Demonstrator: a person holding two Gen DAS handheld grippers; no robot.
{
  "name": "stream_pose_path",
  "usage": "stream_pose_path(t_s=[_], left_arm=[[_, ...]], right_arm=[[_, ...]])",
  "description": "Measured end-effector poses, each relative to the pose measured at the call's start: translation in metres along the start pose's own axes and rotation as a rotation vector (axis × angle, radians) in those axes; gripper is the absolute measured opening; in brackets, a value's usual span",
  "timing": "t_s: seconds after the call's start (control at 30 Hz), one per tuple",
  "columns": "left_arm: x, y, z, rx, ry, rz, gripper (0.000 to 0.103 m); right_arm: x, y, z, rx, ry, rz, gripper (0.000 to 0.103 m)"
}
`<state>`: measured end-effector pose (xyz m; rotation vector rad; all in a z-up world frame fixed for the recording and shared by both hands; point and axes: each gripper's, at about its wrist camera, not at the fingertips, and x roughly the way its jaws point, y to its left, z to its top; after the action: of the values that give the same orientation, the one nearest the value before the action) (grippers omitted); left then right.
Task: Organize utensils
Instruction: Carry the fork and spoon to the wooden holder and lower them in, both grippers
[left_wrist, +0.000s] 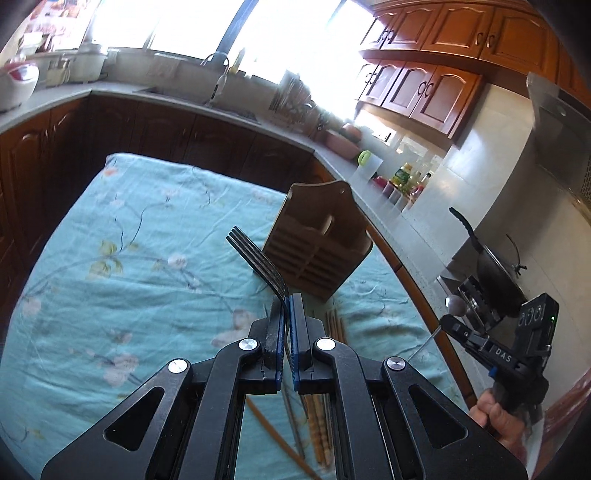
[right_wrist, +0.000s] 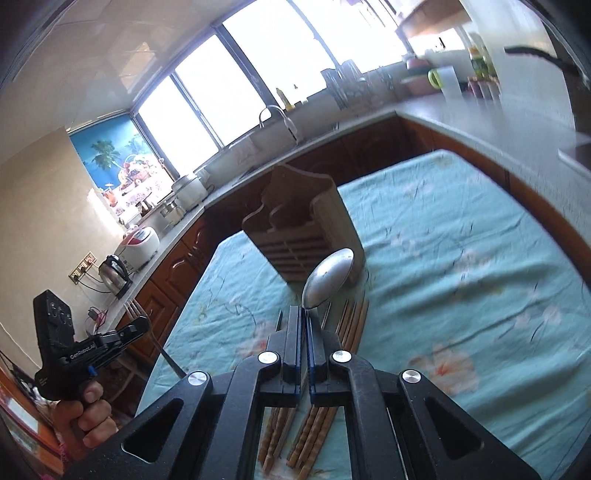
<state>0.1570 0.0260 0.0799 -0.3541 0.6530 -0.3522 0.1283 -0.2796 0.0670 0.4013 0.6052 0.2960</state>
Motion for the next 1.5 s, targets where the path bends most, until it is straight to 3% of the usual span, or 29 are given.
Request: stream_pose_path(t_s=[0.4,0.73,0.93,1.13,1.37,1.5], left_arm=[[0.031,-0.033,0.07,0.084,-0.113,-0.006,0.002],[0.102,-0.047,0.144,0.144,-0.205,0.039,0.002],[0.151,-0.042,0.139,0.187,-0.191,0.056,0.002],[0.183,-0.037,0.111,0.234,-0.123,0.094,0.002],[0.198,-0.03,0.091,0.226,-0.052,0.092,0.002],[0.2,-0.03,0.089,0.224,-0.037,0.075,0.002]], right_arm=[[0.003,0.021,0.067,-0.119,-0.207,-0.072,0.002],[0.045,0.048,0.135,-0.256,-0.348,-0.142,0.002],[0.095,0.053,0.126,-0.347,-0.286,-0.175,0.002],[0.129,0.031,0.105,-0.312,-0.182,-0.152,0.002],[0.151,0.01,0.089,-0.274,-0.076,-0.134,0.002],[0.154,0.0,0.089,-0.24,-0.062,-0.118,0.002]])
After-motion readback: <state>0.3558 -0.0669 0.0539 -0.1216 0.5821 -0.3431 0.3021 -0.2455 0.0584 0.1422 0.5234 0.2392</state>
